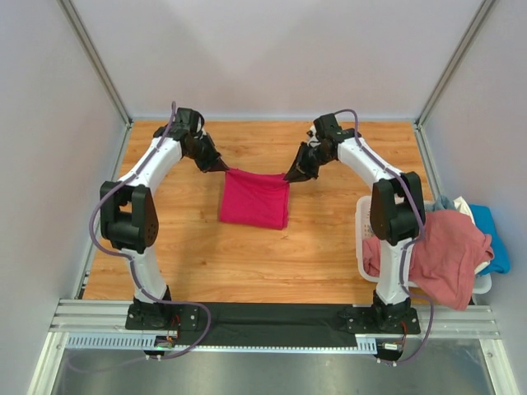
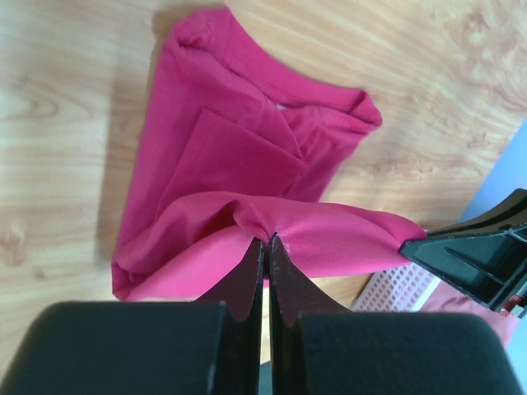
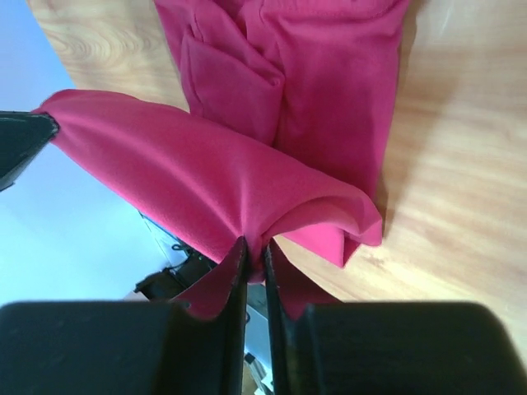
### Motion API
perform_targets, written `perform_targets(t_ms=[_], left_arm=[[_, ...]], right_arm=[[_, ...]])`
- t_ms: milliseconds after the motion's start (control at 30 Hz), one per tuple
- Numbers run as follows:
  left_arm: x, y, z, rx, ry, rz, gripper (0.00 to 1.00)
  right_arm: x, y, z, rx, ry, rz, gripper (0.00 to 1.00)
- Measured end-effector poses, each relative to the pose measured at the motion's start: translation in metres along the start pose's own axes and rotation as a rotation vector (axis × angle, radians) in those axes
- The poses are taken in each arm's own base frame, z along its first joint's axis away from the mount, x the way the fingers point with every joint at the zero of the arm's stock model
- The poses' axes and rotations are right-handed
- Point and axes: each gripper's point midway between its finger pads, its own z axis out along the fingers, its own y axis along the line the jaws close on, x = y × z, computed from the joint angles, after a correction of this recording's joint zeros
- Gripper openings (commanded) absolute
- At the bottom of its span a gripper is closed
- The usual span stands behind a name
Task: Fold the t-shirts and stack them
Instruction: Fold the tshirt
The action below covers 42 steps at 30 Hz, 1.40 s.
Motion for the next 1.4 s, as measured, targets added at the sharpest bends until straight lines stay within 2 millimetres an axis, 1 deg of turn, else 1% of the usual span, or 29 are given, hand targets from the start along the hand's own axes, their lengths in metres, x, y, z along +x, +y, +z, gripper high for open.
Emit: perform_targets(t_ms=[33, 100, 133, 167, 200, 233, 267, 300, 367, 400, 433, 467, 533, 600, 633, 700, 767, 833, 900, 967, 1033, 1067, 1200, 1300, 1400], left_arm=[[-0.004, 0.001, 0.005, -0.003, 0.000, -0.003, 0.02], [-0.012, 0.007, 0.017, -0.015, 0.000, 0.002, 0.13], [-0.017, 0.010, 0.022, -0.025, -0.003, 0.009, 0.15], [-0.024, 0.014, 0.031, -0.037, -0.002, 0.015, 0.23], [-0.034, 0.016, 0.040, -0.048, -0.010, 0.034, 0.30], [-0.048, 0.017, 0.051, -0.055, -0.029, 0.059, 0.31], [-0.062, 0.018, 0.061, -0.060, -0.042, 0.078, 0.32], [-0.076, 0.016, 0.069, -0.057, -0.061, 0.096, 0.34], [-0.104, 0.008, 0.080, -0.024, -0.104, 0.138, 0.38], [-0.111, 0.004, 0.081, -0.002, -0.119, 0.157, 0.65], [-0.114, 0.004, 0.080, 0.011, -0.120, 0.175, 0.65], [-0.115, 0.001, 0.075, 0.024, -0.120, 0.180, 0.65], [-0.118, -0.003, 0.068, 0.043, -0.133, 0.203, 0.66], [-0.110, -0.004, 0.058, 0.053, -0.136, 0.227, 0.66], [-0.101, -0.001, 0.051, 0.052, -0.127, 0.237, 0.66], [-0.081, 0.001, 0.034, 0.057, -0.099, 0.267, 0.65], [-0.069, -0.001, 0.020, 0.075, -0.089, 0.303, 0.65], [-0.058, -0.001, 0.008, 0.099, -0.090, 0.353, 0.65], [-0.047, 0.002, 0.002, 0.106, -0.074, 0.390, 0.65], [-0.044, 0.003, 0.003, 0.110, -0.067, 0.427, 0.64], [-0.043, 0.007, 0.009, 0.108, -0.051, 0.450, 0.59], [-0.043, 0.009, 0.014, 0.104, -0.037, 0.456, 0.56], [-0.050, 0.017, 0.039, 0.093, -0.002, 0.469, 0.50], [-0.051, 0.026, 0.056, 0.077, 0.027, 0.466, 0.50], [-0.050, 0.032, 0.066, 0.065, 0.052, 0.461, 0.50]], right_arm=[[-0.005, 0.000, 0.003, 0.000, 0.002, 0.002, 0.23], [-0.017, -0.003, 0.011, 0.001, -0.002, 0.001, 0.28], [-0.023, -0.006, 0.015, 0.005, -0.001, 0.007, 0.36], [-0.030, -0.010, 0.019, 0.010, 0.001, 0.021, 0.40], [-0.042, -0.014, 0.024, 0.008, -0.010, 0.027, 0.43], [-0.052, -0.020, 0.028, 0.010, -0.020, 0.033, 0.47], [-0.071, -0.027, 0.032, 0.016, -0.041, 0.038, 0.47], [-0.084, -0.031, 0.034, 0.019, -0.060, 0.036, 0.47], [-0.117, -0.039, 0.031, 0.023, -0.095, 0.034, 0.50], [-0.130, -0.042, 0.028, 0.024, -0.121, 0.015, 0.54], [-0.136, -0.048, 0.024, 0.036, -0.140, 0.003, 0.61], [-0.136, -0.053, 0.017, 0.041, -0.153, -0.006, 0.63], [-0.120, -0.058, 0.004, 0.049, -0.148, -0.011, 0.66], [-0.102, -0.050, -0.003, 0.034, -0.138, -0.036, 0.66], [-0.094, -0.043, -0.005, 0.024, -0.128, -0.061, 0.66], [-0.082, -0.023, -0.003, -0.006, -0.113, -0.137, 0.66], [-0.074, -0.008, 0.003, -0.021, -0.099, -0.207, 0.65], [-0.064, 0.002, 0.011, -0.025, -0.081, -0.269, 0.60], [-0.055, 0.010, 0.020, -0.025, -0.062, -0.328, 0.58], [-0.054, 0.016, 0.028, -0.027, -0.057, -0.372, 0.58], [-0.058, 0.015, 0.037, -0.014, -0.057, -0.402, 0.58], [-0.061, 0.013, 0.041, -0.008, -0.060, -0.413, 0.58], [-0.072, 0.003, 0.054, 0.028, -0.060, -0.430, 0.55], [-0.077, -0.003, 0.061, 0.047, -0.058, -0.433, 0.52], [-0.079, -0.007, 0.066, 0.056, -0.050, -0.432, 0.49]])
